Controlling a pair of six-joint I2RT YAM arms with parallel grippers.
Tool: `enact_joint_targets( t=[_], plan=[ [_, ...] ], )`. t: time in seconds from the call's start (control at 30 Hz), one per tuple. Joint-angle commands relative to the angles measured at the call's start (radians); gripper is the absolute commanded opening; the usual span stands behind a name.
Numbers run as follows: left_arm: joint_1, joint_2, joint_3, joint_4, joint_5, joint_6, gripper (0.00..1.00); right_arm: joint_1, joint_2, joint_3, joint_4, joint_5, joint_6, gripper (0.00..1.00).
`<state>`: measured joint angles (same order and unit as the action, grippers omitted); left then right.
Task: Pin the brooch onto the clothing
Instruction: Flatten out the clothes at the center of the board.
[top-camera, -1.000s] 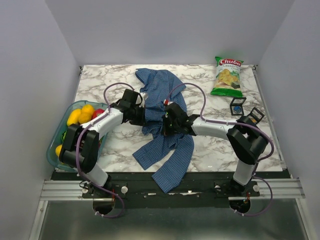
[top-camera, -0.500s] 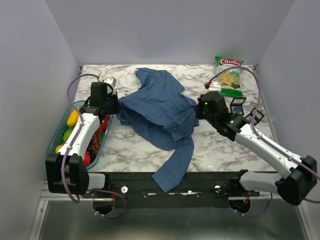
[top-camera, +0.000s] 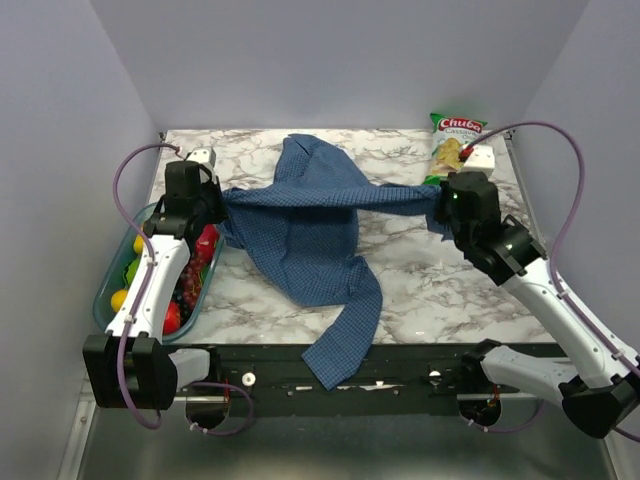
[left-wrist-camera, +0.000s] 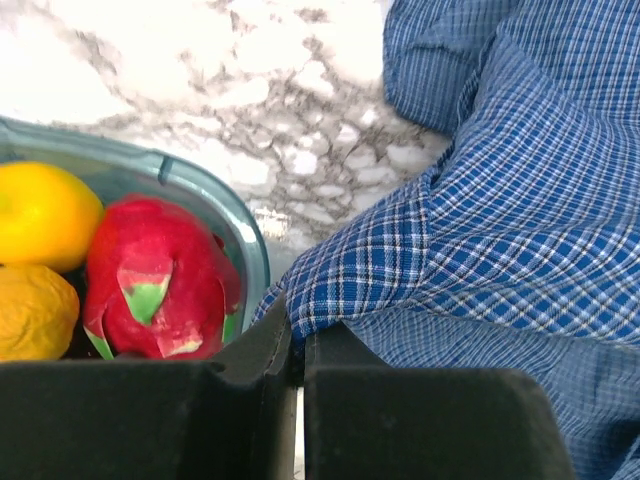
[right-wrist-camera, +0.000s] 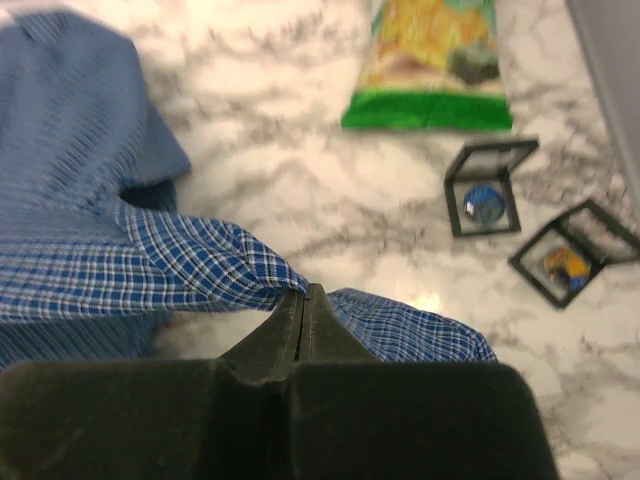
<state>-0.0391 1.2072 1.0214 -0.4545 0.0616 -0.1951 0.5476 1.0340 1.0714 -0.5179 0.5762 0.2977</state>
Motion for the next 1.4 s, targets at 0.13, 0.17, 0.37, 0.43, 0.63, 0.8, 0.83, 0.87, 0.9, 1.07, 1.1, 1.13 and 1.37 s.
enact_joint_targets(
  t=[0.13, 0.17, 0.37, 0.43, 0.63, 0.8, 0.83, 0.87, 0.9, 1.07, 1.1, 1.13, 1.37],
  plan=[
    [0.011, -0.104, 0.108, 0.043, 0.067, 0.006, 0.00, -0.012, 0.073, 0.327, 0.033, 0.065, -0.166, 0.01],
    [0.011, -0.112, 0.117, 0.045, 0.063, 0.006, 0.00, -0.012, 0.077, 0.349, 0.036, 0.059, -0.169, 0.01],
    [0.011, -0.094, 0.317, -0.021, 0.014, 0.026, 0.00, -0.012, 0.067, 0.371, 0.067, 0.022, -0.175, 0.01],
    [0.011, -0.077, 0.414, -0.046, -0.031, 0.040, 0.00, -0.012, 0.049, 0.374, 0.070, 0.019, -0.172, 0.01],
    [0.011, -0.003, 0.641, -0.072, 0.004, 0.066, 0.00, -0.012, 0.017, 0.372, 0.097, -0.019, -0.187, 0.01],
    [0.011, 0.107, 0.747, -0.088, 0.041, 0.071, 0.00, -0.084, 0.087, 0.395, 0.128, -0.091, -0.166, 0.01],
    [0.011, 0.124, 0.761, -0.084, 0.040, 0.072, 0.00, -0.130, 0.107, 0.407, 0.128, -0.143, -0.146, 0.01],
    [0.011, 0.140, 0.775, -0.079, 0.040, 0.075, 0.00, -0.150, 0.126, 0.444, 0.128, -0.166, -0.140, 0.01],
    [0.011, 0.175, 0.816, -0.079, 0.038, 0.082, 0.00, -0.167, 0.173, 0.465, 0.128, -0.182, -0.137, 0.01],
    [0.011, 0.297, 1.018, -0.133, 0.035, 0.100, 0.00, -0.247, 0.316, 0.648, 0.105, -0.268, -0.137, 0.01],
    [0.011, 0.328, 1.084, -0.139, 0.040, 0.103, 0.00, -0.253, 0.333, 0.714, 0.092, -0.274, -0.135, 0.01],
    [0.010, 0.339, 1.117, -0.139, 0.053, 0.103, 0.00, -0.265, 0.368, 0.740, 0.084, -0.286, -0.138, 0.01],
    [-0.007, 0.370, 1.251, -0.116, 0.144, 0.111, 0.00, -0.296, 0.413, 0.898, 0.048, -0.296, -0.161, 0.01]
  ],
)
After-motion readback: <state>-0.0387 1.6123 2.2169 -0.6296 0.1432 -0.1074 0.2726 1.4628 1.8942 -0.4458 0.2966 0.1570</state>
